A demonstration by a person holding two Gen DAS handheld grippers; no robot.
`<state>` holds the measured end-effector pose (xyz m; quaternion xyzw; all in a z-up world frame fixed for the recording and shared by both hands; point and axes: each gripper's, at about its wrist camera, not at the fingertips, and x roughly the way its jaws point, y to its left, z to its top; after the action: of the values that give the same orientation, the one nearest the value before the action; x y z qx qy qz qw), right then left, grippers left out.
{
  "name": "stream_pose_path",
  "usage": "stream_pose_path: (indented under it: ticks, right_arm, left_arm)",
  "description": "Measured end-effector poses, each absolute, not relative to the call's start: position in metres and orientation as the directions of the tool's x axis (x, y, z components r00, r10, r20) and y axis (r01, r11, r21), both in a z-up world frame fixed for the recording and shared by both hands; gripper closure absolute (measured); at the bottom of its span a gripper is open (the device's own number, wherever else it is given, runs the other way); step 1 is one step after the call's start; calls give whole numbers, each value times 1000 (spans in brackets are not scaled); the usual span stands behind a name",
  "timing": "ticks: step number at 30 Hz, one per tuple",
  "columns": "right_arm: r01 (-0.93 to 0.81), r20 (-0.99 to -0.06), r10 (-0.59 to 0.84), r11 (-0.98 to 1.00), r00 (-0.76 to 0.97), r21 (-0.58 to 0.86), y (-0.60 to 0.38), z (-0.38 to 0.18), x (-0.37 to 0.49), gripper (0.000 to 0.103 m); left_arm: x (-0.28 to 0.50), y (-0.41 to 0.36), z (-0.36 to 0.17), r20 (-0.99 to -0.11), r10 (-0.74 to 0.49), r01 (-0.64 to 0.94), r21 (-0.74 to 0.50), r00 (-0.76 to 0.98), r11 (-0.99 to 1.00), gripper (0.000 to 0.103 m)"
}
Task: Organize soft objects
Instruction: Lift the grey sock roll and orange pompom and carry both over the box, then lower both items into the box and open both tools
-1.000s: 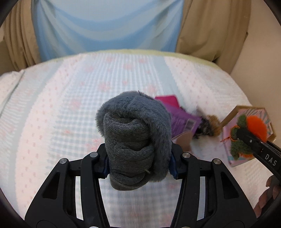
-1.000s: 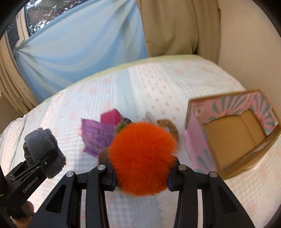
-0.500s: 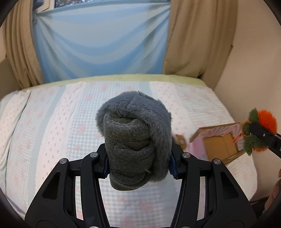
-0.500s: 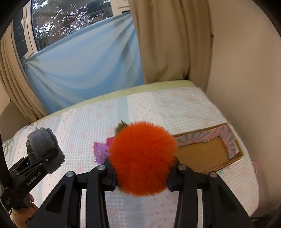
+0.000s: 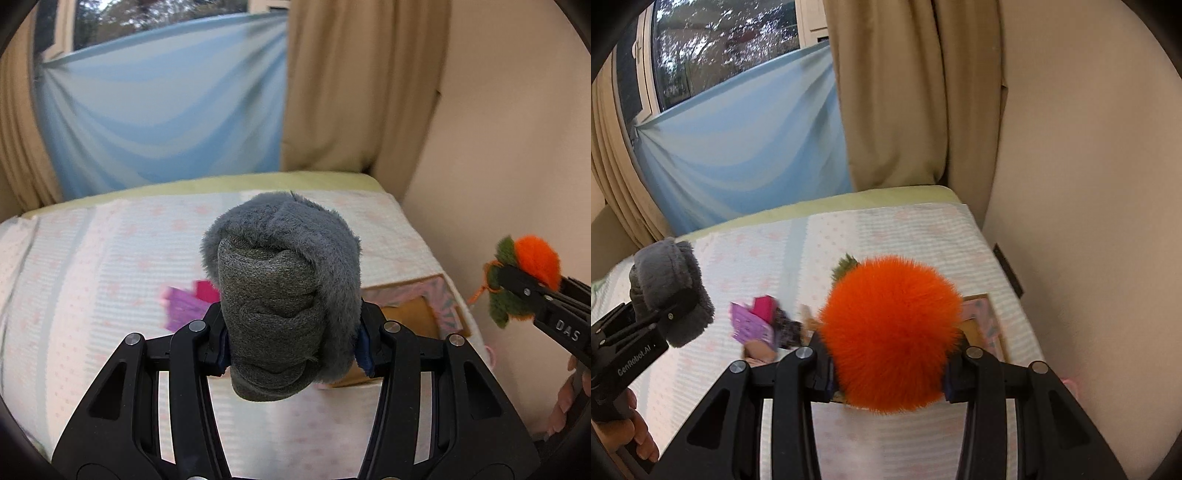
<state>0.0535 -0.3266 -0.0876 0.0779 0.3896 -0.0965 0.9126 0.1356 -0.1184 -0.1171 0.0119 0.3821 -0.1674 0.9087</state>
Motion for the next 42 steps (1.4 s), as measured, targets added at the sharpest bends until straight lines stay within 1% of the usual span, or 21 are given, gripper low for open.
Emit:
stream_pose_path:
  ticks: [2, 8, 12, 18, 23, 26, 29, 31, 32, 33, 34, 35, 36, 37, 38, 42]
  right_arm:
    - [229, -739, -116, 972, 663, 53, -354, -91, 54, 66]
    - [218, -794, -129, 976, 594, 5, -416, -125, 71, 66]
    - [213, -839, -108, 977, 533, 10, -443, -159, 89, 66]
    - [193, -897, -51, 980, 438, 39, -460, -215, 119, 66]
    - [181, -936, 9, 980, 352, 78, -462, -261, 138, 66]
    - [178, -955, 39, 979, 294, 95, -462, -287, 154, 66]
    - [186, -965, 74, 975, 253, 124, -463, -307, 165, 66]
    - [190, -968, 101, 971, 228, 146, -462, -317, 170, 66]
    - [193, -969, 112, 969, 220, 156, -462, -321, 172, 66]
    - [193, -969, 120, 968, 218, 163, -462, -324, 174, 64]
    - [192, -968, 126, 967, 216, 169, -461, -326, 175, 63]
    - [191, -970, 130, 967, 207, 170, -461, -329, 177, 59]
    - [194, -970, 133, 966, 204, 173, -461, -333, 178, 42]
    - [203, -970, 136, 963, 200, 177, -462, -337, 180, 25]
    - [213, -972, 138, 961, 191, 179, -464, -341, 181, 0]
    - [223, -974, 143, 958, 178, 182, -466, -345, 178, 0]
  left_arm:
    - [136, -148, -126, -718, -319, 336, -125, 618, 933, 57]
    - [151, -236, -163, -791, -340, 412, -123, 509, 903, 57]
    - [171, -279, -200, -849, -313, 446, -104, 426, 889, 57]
    - [195, -315, -261, -917, -244, 484, -65, 317, 872, 57]
    - [206, -326, -319, -951, -182, 501, -34, 249, 865, 56]
    - [215, -323, -344, -965, -160, 500, -37, 207, 865, 57]
    - [218, -323, -364, -979, -111, 504, -8, 174, 864, 57]
    - [221, -321, -373, -983, -106, 497, -17, 151, 868, 56]
    - [223, -321, -376, -984, -101, 494, -16, 146, 870, 52]
    - [224, -321, -377, -984, -96, 491, -12, 147, 871, 39]
    - [226, -322, -377, -984, -82, 489, 7, 160, 872, 18]
    - [227, -324, -376, -983, -66, 492, 26, 170, 870, 7]
    - [227, -326, -376, -982, -49, 499, 48, 180, 866, 0]
    - [227, -327, -374, -980, -46, 504, 59, 195, 861, 0]
    - [227, -328, -372, -978, -54, 515, 60, 202, 855, 0]
    - [225, -328, -371, -980, -47, 539, 66, 193, 840, 0]
